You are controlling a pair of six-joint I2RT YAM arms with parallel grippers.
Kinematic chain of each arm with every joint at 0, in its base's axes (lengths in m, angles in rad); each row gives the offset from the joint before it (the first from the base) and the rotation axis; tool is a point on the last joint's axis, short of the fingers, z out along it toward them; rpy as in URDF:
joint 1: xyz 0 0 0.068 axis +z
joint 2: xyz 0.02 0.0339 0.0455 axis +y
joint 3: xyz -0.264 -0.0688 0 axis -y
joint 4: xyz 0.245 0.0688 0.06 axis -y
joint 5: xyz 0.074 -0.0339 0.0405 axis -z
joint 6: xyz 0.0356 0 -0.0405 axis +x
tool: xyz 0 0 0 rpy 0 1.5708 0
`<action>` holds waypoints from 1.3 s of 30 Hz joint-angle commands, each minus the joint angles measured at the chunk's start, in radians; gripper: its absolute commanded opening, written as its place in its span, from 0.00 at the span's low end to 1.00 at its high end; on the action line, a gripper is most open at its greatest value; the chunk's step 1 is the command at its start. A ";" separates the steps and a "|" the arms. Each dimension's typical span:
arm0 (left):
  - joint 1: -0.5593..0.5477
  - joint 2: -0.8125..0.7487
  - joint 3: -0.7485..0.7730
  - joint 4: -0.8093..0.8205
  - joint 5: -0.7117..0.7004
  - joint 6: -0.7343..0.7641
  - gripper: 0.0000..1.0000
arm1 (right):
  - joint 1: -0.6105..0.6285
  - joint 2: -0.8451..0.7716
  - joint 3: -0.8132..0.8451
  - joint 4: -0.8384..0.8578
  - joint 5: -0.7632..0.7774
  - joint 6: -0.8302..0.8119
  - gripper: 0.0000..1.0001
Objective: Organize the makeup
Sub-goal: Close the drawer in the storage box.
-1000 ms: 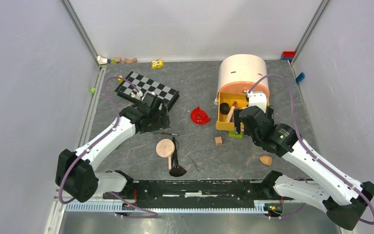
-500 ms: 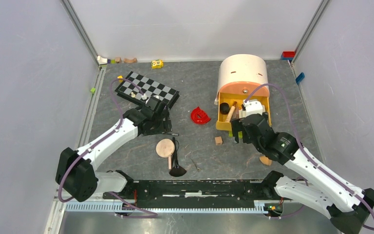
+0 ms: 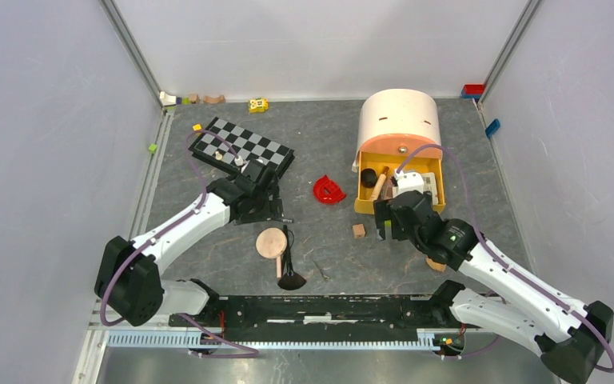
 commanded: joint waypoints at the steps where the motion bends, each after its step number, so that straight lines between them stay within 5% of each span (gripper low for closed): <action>1: -0.002 0.015 0.084 0.053 -0.002 0.037 0.92 | 0.000 -0.011 -0.048 0.130 0.028 0.119 0.96; 17: 0.000 0.137 0.359 0.086 0.008 0.100 0.93 | 0.000 0.014 -0.105 0.193 0.137 0.162 0.78; 29: 0.000 0.100 0.366 0.049 -0.049 0.301 0.93 | -0.001 0.063 -0.090 0.235 0.187 0.104 0.64; 34: 0.000 0.078 0.346 0.063 -0.087 0.295 0.94 | -0.009 0.099 -0.071 0.222 0.215 0.094 0.65; 39: 0.002 0.087 0.355 0.066 -0.085 0.293 0.94 | -0.018 0.102 -0.073 0.223 0.226 0.097 0.55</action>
